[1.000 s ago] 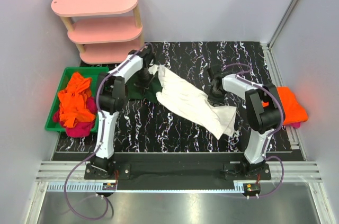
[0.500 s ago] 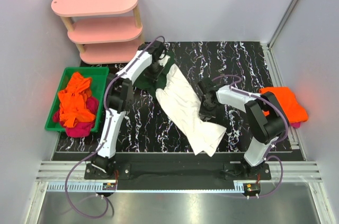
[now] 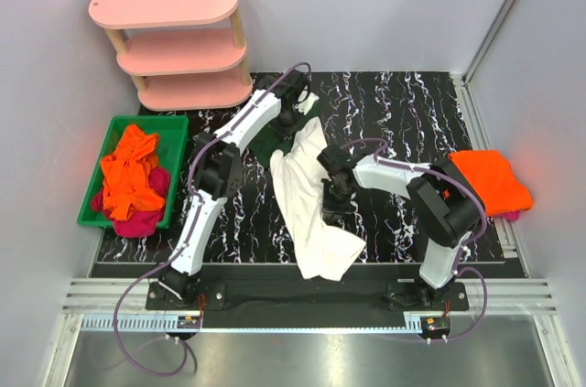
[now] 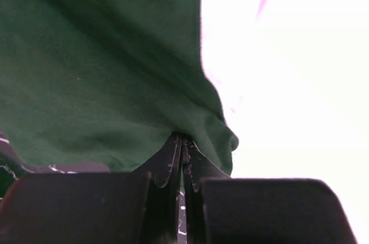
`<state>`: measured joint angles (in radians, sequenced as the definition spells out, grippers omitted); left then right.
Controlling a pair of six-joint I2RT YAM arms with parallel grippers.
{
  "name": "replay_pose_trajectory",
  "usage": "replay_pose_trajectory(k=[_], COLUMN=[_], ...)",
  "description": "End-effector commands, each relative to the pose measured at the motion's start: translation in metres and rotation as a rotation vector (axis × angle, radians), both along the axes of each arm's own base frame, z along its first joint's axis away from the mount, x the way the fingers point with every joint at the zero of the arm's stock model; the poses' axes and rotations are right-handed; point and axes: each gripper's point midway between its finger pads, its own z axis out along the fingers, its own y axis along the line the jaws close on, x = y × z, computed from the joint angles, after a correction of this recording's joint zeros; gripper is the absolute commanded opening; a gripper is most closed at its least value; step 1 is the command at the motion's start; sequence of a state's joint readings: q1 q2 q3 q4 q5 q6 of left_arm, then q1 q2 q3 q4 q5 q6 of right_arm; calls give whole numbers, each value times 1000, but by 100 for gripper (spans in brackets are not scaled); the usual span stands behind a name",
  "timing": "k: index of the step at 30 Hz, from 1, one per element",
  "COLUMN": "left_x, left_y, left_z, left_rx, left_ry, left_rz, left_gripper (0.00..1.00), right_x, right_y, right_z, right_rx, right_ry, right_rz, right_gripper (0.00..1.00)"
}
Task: Fold and stack the t-shirts
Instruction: Rotate the tshirt 90 degrees
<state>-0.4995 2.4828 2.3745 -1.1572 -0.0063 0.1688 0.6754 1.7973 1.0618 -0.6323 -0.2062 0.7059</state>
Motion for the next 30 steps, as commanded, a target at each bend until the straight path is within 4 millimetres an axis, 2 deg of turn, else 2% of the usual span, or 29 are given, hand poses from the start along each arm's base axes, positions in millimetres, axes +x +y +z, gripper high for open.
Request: replay_pose_trajectory(k=[1, 6, 8, 12, 14, 15, 16, 17, 18, 19, 21, 22, 23, 24, 25, 26, 27, 28, 29, 30], left_x=[6, 19, 24, 26, 31, 30, 34, 38, 41, 43, 46, 44, 44, 41, 37, 36, 32, 31, 29, 27], left_y=[-15, -29, -34, -38, -32, -26, -25, -15, -7, 1, 20, 25, 34, 39, 42, 45, 48, 48, 49, 50], left_z=[8, 12, 13, 20, 38, 41, 67, 76, 87, 108, 124, 138, 143, 139, 144, 143, 135, 130, 124, 111], left_rx=[-58, -104, -114, -119, -110, -107, -137, -148, -137, -147, -153, -166, -171, -163, -166, -167, -157, -152, -152, -141], left_ry=[-24, -67, -88, -115, -162, -165, -220, -236, -267, -306, -331, -352, -355, -338, -343, -338, -316, -306, -289, -258], left_rz=[-27, -45, -53, -51, -25, -11, 2, 35, 59, 81, 115, 124, 143, 146, 147, 151, 152, 155, 159, 159], left_gripper=[4, 7, 11, 16, 28, 30, 32, 41, 45, 49, 52, 53, 54, 55, 55, 55, 54, 54, 53, 51], right_x=[-3, 2, 4, 17, 35, 49, 59, 65, 81, 94, 115, 133, 142, 151, 169, 176, 188, 203, 213, 224], right_y=[26, 52, 60, 56, 48, 42, 41, 36, 25, 27, 15, 13, 12, 11, 11, 11, 10, 15, 13, 12], right_z=[-4, 4, 6, 15, 29, 40, 51, 58, 71, 89, 112, 132, 141, 143, 162, 163, 152, 164, 162, 141], right_rx=[57, 111, 128, 87, 35, 13, 7, -7, -21, -7, -32, -15, -12, -18, 1, -13, -45, -41, -55, -82], right_ry=[38, 31, 27, -37, -136, -202, -241, -262, -309, -353, -429, -480, -507, -516, -558, -571, -567, -613, -613, -582], right_rz=[36, 93, 121, 156, 148, 128, 112, 98, 57, 35, -7, -34, -35, -38, -56, -36, -30, -12, -10, -7], right_gripper=[7, 7, 7, 8, 13, 15, 19, 22, 24, 25, 29, 30, 32, 33, 33, 33, 33, 33, 32, 30])
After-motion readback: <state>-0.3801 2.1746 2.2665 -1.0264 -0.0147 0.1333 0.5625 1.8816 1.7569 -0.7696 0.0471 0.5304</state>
